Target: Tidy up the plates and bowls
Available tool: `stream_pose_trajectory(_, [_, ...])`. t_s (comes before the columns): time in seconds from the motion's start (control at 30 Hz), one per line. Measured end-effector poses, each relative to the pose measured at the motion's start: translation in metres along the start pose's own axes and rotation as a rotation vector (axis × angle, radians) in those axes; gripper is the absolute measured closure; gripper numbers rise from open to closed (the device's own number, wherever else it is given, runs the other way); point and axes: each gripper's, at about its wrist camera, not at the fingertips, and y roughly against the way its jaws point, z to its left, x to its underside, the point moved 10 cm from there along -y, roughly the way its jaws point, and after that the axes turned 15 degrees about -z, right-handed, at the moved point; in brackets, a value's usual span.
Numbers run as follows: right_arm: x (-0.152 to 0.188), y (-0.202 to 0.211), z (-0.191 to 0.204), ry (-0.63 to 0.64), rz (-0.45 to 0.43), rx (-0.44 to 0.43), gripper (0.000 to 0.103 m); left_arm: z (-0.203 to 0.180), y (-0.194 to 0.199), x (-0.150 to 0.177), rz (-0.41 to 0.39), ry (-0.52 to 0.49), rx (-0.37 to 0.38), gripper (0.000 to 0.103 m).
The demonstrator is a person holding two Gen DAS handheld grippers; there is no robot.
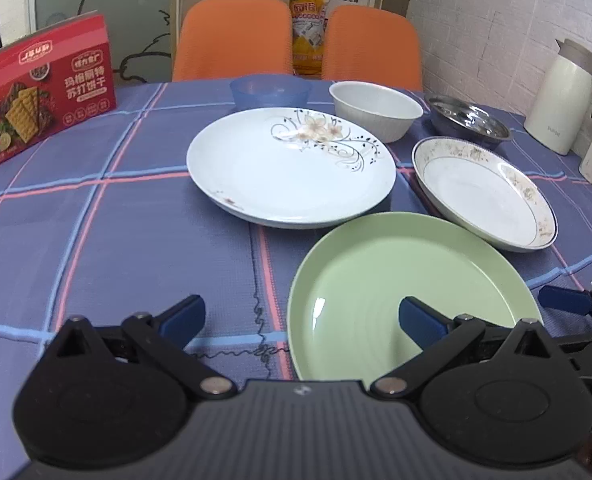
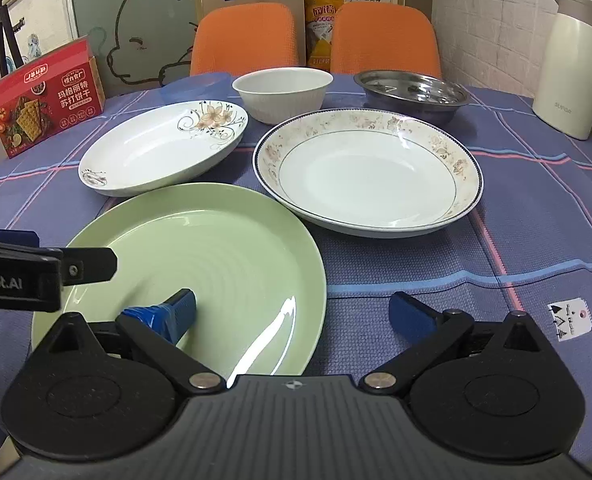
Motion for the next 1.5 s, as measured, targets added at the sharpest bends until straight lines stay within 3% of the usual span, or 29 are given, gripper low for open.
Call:
stream_pose_trajectory(0.17, [0.004,0.008,-0.002,0.026,-0.139,-0.032,0.012,-0.006,-0.01,0.009,0.017,-0.057,0.014,0.001])
stream_pose_trajectory(0.3, [0.0,0.005,0.009,0.03,-0.1,-0.056,0.013,-0.007,-0.014,0.011,0.009,-0.069,0.033,0.004])
stream_pose_trajectory(0.53, [-0.001,0.001,0.018,0.044,-0.105,-0.087,0.016,-0.009,-0.009,0.011,-0.011,-0.064,0.075,0.02])
stream_pose_trajectory(0.67, [-0.001,0.005,0.026,0.042,-0.098,-0.1,0.027,-0.025,-0.003,0.01,-0.013,-0.049,0.136,0.055])
stream_pose_trajectory(0.93, [-0.002,0.021,0.038,-0.034,-0.074,-0.091,0.027,-0.015,0.012,0.01,-0.001,0.028,0.136,0.059])
stream_pose_trajectory(1.1, [-0.015,0.03,0.071,-0.001,-0.113,-0.144,0.027,0.011,0.037,0.001,-0.039,0.037,0.082,0.059])
stream_pose_trajectory(1.23, [-0.011,0.021,0.101,0.009,-0.092,-0.207,0.027,0.042,0.048,0.005,-0.034,0.05,0.012,0.059])
stream_pose_trajectory(1.4, [-0.004,0.003,0.124,0.024,-0.049,-0.236,0.028,0.072,0.042,0.015,-0.007,0.068,-0.046,0.059])
stream_pose_trajectory(1.5, [-0.003,-0.004,0.125,0.053,-0.054,-0.227,0.028,0.078,0.033,0.018,0.008,0.075,-0.042,0.059])
